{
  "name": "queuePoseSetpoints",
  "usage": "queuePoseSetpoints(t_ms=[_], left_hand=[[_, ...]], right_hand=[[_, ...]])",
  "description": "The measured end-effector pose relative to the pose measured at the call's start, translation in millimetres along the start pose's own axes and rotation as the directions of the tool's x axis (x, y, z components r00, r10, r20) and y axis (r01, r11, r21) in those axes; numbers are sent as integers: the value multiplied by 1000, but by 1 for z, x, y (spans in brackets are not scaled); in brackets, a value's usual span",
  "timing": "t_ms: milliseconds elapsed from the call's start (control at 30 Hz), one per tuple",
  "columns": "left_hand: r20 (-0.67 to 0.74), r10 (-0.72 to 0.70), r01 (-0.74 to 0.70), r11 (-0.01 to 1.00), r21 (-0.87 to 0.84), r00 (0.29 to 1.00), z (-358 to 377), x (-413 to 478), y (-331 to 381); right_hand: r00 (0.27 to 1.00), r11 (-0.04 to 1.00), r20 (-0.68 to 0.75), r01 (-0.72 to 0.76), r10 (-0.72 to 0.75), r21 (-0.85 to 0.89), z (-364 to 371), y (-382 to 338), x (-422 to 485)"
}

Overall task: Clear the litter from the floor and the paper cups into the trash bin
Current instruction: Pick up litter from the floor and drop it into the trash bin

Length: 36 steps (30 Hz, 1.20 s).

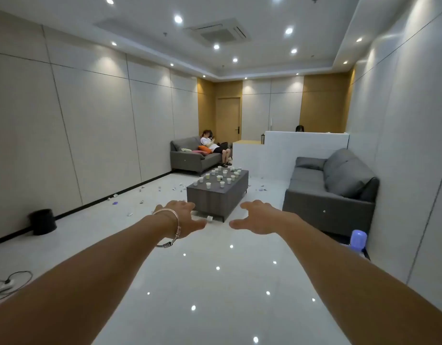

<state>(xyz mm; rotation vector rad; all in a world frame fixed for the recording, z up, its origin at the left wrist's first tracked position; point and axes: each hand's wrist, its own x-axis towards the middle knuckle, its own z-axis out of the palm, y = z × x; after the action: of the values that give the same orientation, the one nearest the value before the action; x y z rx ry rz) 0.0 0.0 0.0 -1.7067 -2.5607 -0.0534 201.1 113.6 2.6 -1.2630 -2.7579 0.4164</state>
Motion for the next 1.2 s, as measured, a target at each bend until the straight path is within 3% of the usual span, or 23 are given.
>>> queuePoseSetpoints(t_ms=[267,900,1200], left_hand=[[3,-10,10,1000,23,1000,9,124,10],[42,-14,13,1000,27,999,54,507,-112],[33,-113,112,993,26,993,86,689,-132]], right_hand=[[999,1000,37,15,-14,-11,-14,47,131],[998,999,57,-34,35,-18,-13,56,518],[997,998,72,38,-35,-41,-12,96,729]])
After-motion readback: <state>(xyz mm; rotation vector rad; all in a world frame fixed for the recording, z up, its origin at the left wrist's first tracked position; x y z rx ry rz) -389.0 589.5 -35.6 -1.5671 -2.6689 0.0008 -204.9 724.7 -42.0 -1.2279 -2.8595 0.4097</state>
